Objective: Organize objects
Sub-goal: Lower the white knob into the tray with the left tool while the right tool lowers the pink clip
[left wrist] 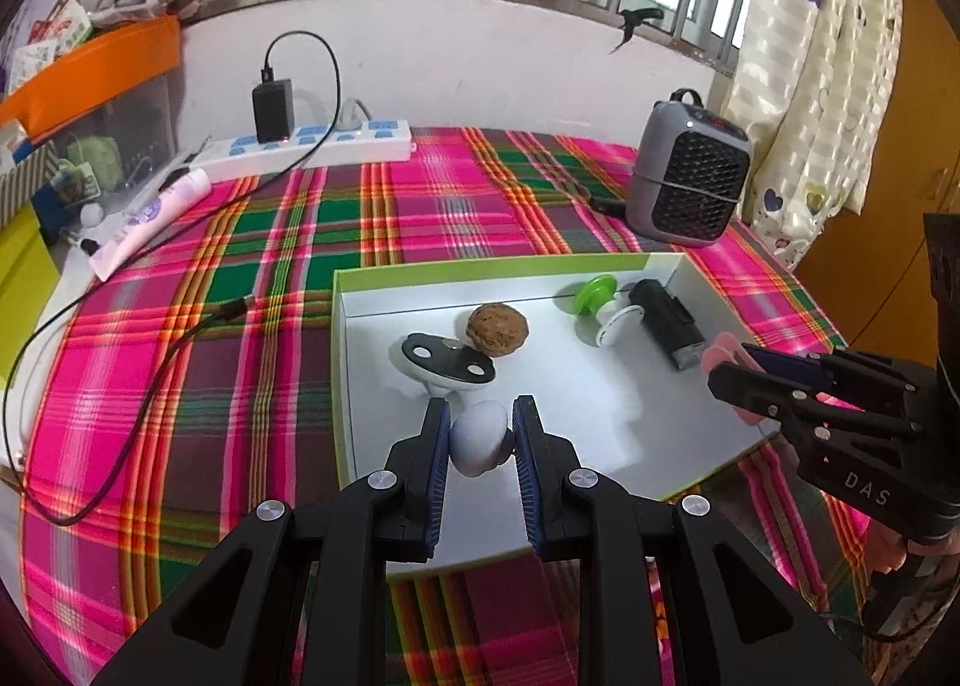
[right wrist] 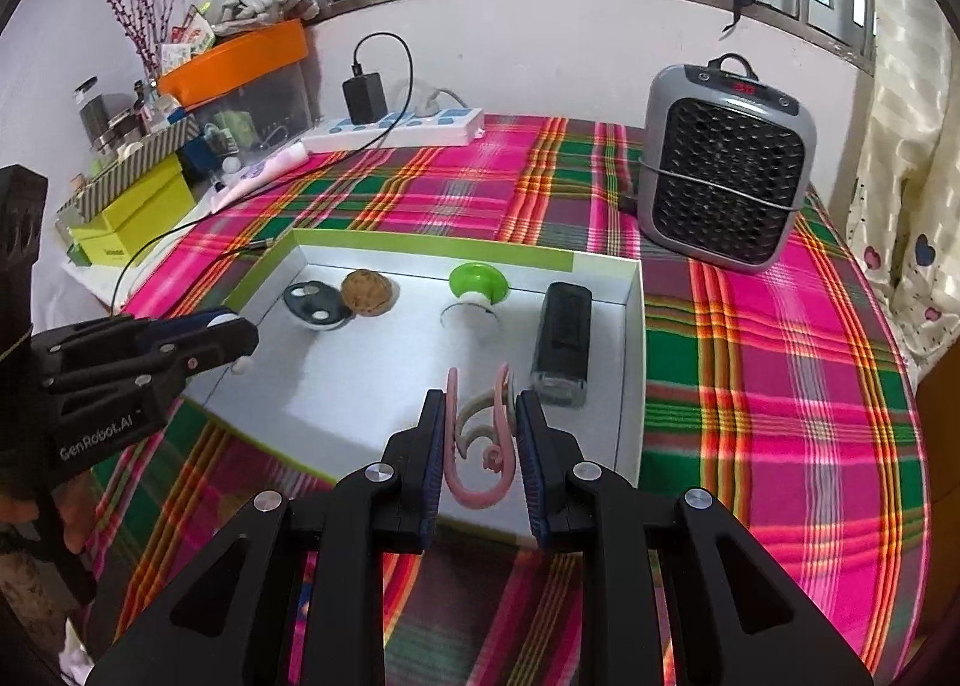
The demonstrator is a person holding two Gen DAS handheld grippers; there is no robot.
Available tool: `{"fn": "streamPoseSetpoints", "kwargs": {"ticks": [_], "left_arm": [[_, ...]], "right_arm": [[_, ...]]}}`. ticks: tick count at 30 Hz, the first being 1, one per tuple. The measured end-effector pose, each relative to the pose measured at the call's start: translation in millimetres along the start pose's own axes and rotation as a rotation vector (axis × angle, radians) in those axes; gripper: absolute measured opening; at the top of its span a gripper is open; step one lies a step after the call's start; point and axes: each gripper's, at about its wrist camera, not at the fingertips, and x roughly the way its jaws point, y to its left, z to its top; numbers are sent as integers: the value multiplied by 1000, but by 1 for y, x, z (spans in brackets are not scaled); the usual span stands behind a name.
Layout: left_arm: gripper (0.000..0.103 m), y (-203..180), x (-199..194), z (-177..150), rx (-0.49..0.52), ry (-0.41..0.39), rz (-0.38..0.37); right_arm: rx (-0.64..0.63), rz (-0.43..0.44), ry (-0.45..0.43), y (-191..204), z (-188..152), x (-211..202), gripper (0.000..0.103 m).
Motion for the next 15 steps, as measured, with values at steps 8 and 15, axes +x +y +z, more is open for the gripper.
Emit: {"fn": "streamPoseSetpoints", "kwargs": {"ticks": [8, 15], "left_arm": [[19, 2, 18, 4, -1, 30, 14], [19, 3, 30, 6, 2, 49, 25]], "right_arm": [[-7, 15, 43, 1, 11, 22, 24], [-11, 15, 75, 1, 17, 39, 24]]}}
